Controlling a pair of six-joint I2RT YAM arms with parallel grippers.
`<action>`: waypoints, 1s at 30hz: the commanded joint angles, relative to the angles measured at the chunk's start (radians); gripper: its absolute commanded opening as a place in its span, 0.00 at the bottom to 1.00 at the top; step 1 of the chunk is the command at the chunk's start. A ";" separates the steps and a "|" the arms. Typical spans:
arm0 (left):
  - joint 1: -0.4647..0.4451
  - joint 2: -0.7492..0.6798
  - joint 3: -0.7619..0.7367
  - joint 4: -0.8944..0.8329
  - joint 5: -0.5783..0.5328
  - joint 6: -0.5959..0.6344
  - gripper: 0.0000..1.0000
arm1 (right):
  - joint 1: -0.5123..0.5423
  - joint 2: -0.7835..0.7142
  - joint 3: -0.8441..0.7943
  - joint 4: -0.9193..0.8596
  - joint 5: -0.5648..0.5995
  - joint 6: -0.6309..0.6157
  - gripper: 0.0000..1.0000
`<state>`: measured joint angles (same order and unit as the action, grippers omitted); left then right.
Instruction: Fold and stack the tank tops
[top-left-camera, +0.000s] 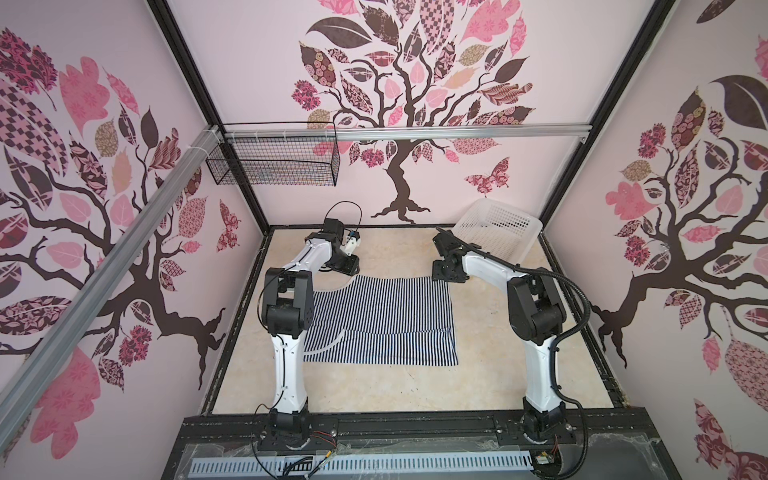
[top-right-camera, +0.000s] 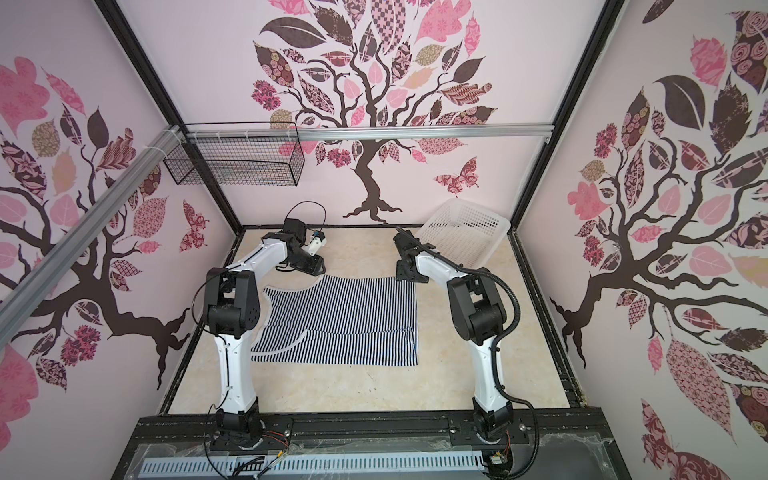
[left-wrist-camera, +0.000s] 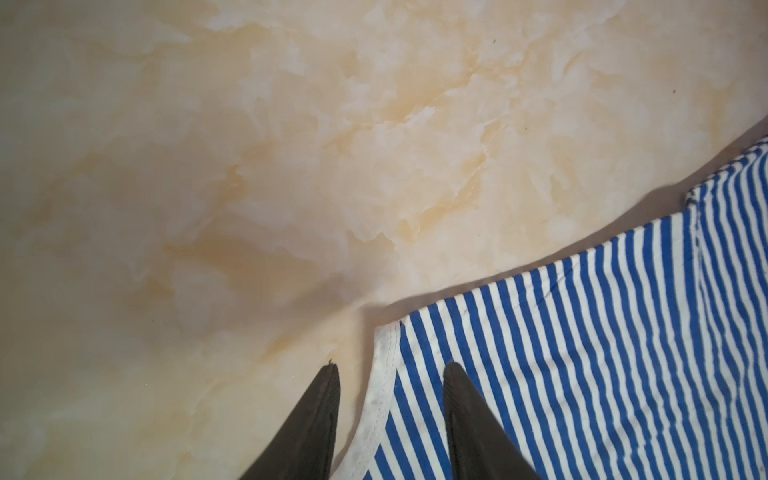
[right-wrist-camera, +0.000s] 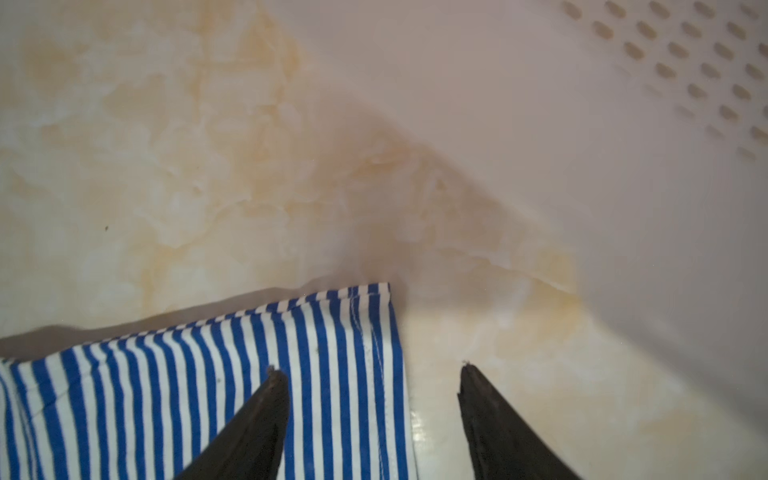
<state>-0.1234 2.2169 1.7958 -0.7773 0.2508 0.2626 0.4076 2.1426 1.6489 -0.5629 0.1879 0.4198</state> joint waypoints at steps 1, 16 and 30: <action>-0.002 0.035 0.033 0.008 0.020 -0.027 0.45 | -0.016 0.047 0.055 -0.037 0.001 -0.012 0.62; -0.003 0.007 -0.023 0.031 0.060 -0.047 0.45 | -0.024 0.115 0.107 -0.019 -0.068 -0.006 0.44; -0.004 0.000 -0.029 0.032 0.071 -0.059 0.45 | -0.022 0.099 0.045 -0.025 0.017 -0.001 0.42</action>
<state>-0.1234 2.2467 1.7817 -0.7483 0.3088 0.2123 0.3847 2.2230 1.7264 -0.5335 0.1654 0.4129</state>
